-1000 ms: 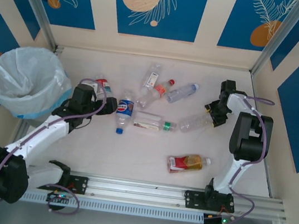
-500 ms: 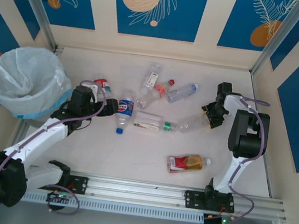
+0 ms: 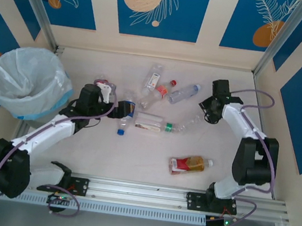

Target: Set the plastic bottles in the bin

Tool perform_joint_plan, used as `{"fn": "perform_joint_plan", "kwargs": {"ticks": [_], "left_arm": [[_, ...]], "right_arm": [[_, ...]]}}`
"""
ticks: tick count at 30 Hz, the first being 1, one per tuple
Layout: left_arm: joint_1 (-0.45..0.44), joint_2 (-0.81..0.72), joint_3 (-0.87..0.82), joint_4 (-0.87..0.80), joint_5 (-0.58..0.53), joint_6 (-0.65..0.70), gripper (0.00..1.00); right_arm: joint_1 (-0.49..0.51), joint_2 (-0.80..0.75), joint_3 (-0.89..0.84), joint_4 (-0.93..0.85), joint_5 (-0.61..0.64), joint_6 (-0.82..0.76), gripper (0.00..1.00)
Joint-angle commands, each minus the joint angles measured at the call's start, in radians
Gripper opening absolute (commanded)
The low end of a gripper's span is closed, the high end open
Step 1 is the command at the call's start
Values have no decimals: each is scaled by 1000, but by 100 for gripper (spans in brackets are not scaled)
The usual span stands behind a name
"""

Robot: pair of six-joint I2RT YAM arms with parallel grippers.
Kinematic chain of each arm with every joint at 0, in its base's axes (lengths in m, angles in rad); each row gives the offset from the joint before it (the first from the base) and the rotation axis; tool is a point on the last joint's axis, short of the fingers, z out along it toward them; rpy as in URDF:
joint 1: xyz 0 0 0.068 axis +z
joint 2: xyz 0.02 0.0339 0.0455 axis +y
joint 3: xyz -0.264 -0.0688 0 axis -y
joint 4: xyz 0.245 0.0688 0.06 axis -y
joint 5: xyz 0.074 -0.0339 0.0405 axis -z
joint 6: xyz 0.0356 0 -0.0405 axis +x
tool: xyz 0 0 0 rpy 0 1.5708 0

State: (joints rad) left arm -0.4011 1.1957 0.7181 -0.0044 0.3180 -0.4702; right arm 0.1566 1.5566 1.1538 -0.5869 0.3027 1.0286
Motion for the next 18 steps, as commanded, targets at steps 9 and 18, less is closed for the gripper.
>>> {"fn": "perform_joint_plan", "kwargs": {"ticks": [9,18], "left_arm": [[-134,196,186,215,332,41,99],[-225,244,241,212,241,133,99]], "right_arm": [[336,-160,-1,163,165,-94,37],[459,-190,17,289,84,-124,38]]}}
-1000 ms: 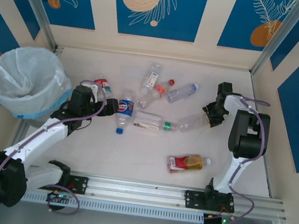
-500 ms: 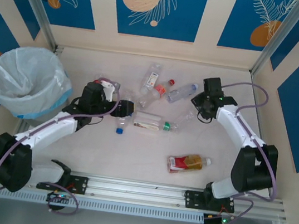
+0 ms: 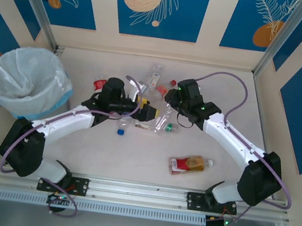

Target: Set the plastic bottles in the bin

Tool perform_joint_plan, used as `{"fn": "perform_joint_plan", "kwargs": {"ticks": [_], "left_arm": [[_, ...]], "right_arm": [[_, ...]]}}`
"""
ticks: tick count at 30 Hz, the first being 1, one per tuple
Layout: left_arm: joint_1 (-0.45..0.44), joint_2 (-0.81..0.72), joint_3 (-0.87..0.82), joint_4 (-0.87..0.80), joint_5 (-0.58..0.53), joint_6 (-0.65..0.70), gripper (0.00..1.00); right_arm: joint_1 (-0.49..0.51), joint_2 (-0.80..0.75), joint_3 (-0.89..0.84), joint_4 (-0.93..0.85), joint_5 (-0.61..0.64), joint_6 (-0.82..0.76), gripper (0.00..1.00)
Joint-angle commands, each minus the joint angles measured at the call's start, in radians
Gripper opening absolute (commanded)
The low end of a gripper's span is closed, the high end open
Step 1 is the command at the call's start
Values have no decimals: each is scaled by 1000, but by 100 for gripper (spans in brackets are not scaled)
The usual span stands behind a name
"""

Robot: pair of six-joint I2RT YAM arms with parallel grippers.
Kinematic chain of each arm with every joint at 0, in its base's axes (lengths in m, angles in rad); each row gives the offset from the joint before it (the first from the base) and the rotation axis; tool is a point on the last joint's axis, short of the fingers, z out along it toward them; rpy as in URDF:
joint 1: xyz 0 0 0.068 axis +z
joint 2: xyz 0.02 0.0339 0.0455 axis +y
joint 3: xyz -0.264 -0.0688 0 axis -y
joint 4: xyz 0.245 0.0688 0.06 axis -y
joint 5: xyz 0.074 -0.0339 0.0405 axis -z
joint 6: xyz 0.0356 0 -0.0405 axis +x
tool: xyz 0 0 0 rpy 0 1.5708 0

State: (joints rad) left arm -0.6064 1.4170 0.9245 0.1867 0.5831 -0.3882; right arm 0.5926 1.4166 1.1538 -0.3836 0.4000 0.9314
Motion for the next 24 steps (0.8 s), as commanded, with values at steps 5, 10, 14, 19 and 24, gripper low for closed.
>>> {"fn": "perform_joint_plan", "kwargs": {"ticks": [5,10,14,19,24], "left_arm": [[-80,26,40,-15,-117,168,99],[-84,45,48,16,-183,117,96],[-85,57,55,45,-152,93,77],[-84,76,58,57,-113,66,66],[-83,73,63,59,-126,57,56]], "right_arm": [[44,-92,-13,179,-66,-23,38],[88,-118,-29,219,-40,-55,38],[97,-131,-46,235,-49,-65,39],[99,-123,-43,229,-40,-70,42],[98,-126,-39,229,-21,-73,48]]}}
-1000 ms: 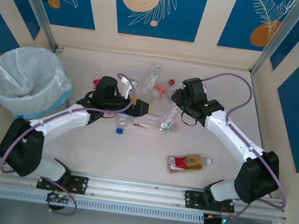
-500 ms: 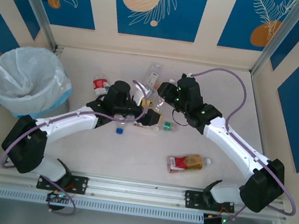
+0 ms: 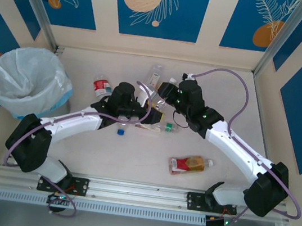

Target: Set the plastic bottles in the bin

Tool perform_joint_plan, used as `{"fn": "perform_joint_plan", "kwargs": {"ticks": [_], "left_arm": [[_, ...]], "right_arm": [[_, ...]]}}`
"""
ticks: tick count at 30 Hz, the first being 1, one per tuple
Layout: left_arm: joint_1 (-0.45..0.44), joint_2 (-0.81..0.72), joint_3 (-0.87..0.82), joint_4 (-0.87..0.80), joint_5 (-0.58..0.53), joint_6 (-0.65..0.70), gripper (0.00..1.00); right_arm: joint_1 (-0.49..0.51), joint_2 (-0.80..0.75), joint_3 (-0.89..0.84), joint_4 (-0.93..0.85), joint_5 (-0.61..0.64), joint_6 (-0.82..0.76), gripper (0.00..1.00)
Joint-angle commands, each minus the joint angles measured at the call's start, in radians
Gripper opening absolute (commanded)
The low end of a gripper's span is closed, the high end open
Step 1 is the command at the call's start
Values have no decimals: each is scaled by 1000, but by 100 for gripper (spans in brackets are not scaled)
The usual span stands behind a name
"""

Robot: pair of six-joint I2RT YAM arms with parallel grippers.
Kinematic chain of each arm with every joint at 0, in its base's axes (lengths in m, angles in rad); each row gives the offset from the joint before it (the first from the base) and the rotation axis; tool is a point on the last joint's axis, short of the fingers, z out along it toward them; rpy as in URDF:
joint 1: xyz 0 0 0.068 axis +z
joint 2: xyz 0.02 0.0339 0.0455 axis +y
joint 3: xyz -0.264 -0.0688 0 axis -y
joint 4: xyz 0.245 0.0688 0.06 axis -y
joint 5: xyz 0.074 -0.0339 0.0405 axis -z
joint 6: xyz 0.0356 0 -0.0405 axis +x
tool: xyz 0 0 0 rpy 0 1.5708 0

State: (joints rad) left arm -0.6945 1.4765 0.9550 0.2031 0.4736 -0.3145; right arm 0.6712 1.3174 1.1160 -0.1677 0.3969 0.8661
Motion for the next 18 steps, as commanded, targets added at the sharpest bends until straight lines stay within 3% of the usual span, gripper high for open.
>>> {"fn": "perform_joint_plan", "kwargs": {"ticks": [1,10,15,18], "left_arm": [[3,10,34,41,-22,-15,54],[6,22,62,1,-32,-9,49],[7,30,57,1,-47,-17,49],[10,26,52,-1,-77,-18,49]], "right_arm": [[19,-29,-4,13,-12,-6,50],[2,-47,21,-84,-48,-60,90],[-13,-124,-7,-145,1,-80,100],[-31,-186,-36,-161,27,-102,99]]}}
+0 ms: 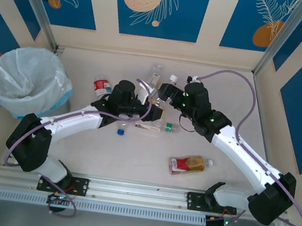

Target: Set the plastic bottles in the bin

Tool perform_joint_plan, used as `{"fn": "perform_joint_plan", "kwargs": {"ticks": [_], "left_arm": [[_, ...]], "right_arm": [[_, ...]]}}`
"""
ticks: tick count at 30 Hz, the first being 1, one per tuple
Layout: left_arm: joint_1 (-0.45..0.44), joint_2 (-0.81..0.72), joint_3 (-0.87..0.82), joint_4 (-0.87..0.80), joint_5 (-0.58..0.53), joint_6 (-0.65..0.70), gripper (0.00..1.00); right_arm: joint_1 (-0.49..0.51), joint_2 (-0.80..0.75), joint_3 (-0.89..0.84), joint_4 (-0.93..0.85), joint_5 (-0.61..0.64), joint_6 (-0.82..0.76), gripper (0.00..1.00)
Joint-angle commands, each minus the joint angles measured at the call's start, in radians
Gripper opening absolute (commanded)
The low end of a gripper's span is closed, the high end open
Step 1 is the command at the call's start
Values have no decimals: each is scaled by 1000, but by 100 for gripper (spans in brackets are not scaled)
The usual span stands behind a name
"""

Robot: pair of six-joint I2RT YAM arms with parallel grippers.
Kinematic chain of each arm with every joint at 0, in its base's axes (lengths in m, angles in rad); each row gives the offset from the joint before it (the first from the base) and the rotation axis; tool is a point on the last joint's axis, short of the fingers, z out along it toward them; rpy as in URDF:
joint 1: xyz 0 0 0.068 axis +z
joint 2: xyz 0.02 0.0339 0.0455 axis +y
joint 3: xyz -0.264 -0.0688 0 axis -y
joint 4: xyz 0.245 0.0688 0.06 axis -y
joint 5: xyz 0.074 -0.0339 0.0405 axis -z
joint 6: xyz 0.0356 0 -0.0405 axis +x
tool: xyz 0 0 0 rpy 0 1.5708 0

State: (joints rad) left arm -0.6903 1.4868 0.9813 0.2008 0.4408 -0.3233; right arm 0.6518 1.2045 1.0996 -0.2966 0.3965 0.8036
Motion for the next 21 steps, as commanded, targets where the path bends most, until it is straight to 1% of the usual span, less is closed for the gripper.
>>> {"fn": "perform_joint_plan", "kwargs": {"ticks": [1,3,6,8,12,16,21], "left_arm": [[8,14,27,-5,-61,-11,49],[16,7,34,-36,-98,-17,49],[36,-12,63,-152,-183,-25,49],[52,-32,86,-245,-216,-16,49],[95,-106,105,-371,-297,-4,49],[159,-178,155,-510,-381,24,49],[252,-284,231,-623,-509,105,49]], "right_arm": [[-17,-93,-29,-32,31,-62,99],[-21,-128,-44,-33,36,-130,100],[-20,-160,-48,-68,32,-261,100],[-21,-179,-65,-71,63,-262,100],[-24,-205,-134,20,58,-268,100],[-33,-192,-164,81,48,-256,99],[-41,-157,-160,118,21,-256,99]]}}
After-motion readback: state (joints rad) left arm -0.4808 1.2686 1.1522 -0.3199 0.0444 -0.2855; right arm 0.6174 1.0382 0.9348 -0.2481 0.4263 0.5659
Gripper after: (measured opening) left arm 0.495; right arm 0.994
